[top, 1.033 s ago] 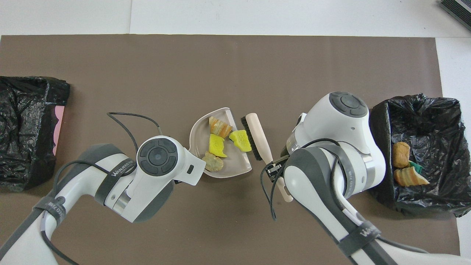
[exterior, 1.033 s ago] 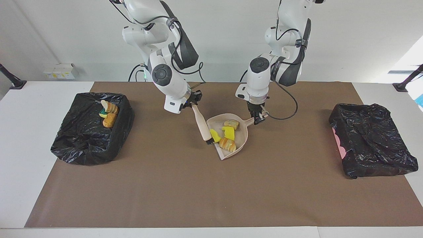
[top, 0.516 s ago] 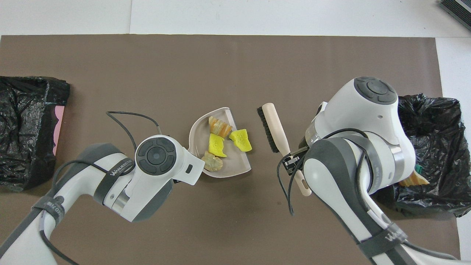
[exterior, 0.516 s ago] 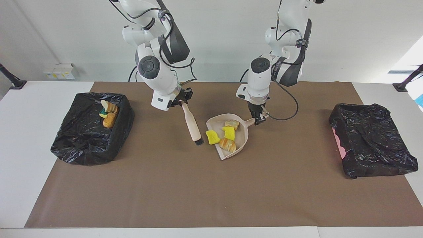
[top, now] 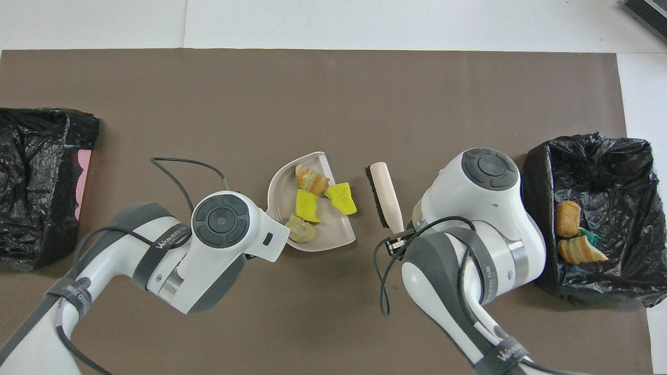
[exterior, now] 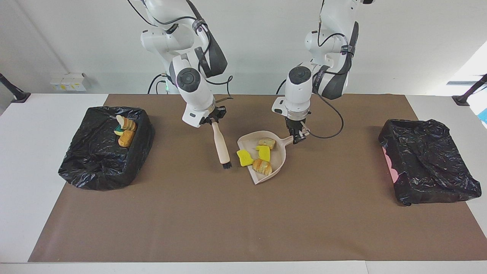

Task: Sweep and dump trash in bin

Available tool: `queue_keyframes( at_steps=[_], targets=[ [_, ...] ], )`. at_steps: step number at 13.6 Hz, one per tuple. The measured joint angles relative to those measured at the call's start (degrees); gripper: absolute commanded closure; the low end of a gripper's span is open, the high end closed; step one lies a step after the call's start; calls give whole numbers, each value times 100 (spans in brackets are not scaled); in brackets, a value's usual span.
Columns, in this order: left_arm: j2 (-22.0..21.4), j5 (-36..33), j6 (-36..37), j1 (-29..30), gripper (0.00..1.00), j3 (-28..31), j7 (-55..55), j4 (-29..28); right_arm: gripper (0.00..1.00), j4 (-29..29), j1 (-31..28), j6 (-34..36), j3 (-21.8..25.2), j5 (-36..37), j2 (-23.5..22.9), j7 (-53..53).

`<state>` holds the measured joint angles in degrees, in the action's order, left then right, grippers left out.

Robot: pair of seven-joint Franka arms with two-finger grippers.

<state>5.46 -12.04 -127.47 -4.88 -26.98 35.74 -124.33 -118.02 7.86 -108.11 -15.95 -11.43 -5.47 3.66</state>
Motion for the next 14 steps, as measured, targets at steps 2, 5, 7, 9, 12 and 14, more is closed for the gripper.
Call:
queue_keyframes(
  at_steps=[2,5,7,9,12,14],
  targets=[
    [0,0,0,0,100,0,0,0,100,-100,160,-104,-3,0,-55,15],
    [0,0,0,0,100,0,0,0,100,-217,320,-93,-14,-2,-59,-60],
    [0,0,0,0,100,0,0,0,100,-315,404,-92,-25,-211,-58,-120],
    [0,0,0,0,100,0,0,0,100,-359,489,-90,-32,-722,-55,-342],
    [0,0,0,0,100,0,3,-1,100,-356,514,-89,-31,-977,-45,-429],
    [0,0,0,0,100,0,4,-1,100,-356,463,-75,-18,-979,-41,-430]
  ],
)
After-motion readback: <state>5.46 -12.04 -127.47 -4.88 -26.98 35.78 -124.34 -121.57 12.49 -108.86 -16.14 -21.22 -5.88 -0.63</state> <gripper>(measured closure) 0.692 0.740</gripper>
